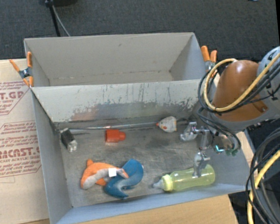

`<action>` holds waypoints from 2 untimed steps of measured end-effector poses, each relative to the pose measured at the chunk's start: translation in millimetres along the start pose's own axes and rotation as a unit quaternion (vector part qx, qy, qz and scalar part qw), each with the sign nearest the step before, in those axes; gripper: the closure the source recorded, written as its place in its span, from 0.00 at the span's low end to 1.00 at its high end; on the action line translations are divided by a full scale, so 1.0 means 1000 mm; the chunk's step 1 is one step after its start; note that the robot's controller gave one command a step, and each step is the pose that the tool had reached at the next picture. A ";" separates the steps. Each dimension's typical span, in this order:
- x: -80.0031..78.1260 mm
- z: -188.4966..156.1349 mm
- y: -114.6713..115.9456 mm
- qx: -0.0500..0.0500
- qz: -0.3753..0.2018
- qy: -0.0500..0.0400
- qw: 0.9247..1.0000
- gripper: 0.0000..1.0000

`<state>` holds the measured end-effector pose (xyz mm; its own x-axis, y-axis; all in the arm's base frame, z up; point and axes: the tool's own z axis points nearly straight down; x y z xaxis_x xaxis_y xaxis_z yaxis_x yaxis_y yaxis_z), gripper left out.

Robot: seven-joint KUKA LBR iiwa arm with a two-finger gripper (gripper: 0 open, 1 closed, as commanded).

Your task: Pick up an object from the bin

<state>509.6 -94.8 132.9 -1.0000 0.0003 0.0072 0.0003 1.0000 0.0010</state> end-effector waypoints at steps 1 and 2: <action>-0.002 -0.004 0.000 0.001 -0.001 -0.004 1.000 0.00; 0.005 0.004 0.016 0.002 -0.050 -0.005 0.999 0.00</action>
Offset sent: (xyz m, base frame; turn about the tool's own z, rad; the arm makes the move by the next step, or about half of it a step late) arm -0.0180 0.0490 -0.0198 -0.2742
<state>504.8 -78.8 128.9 -0.9950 -0.0996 -0.0036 -0.0996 0.9950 -0.0027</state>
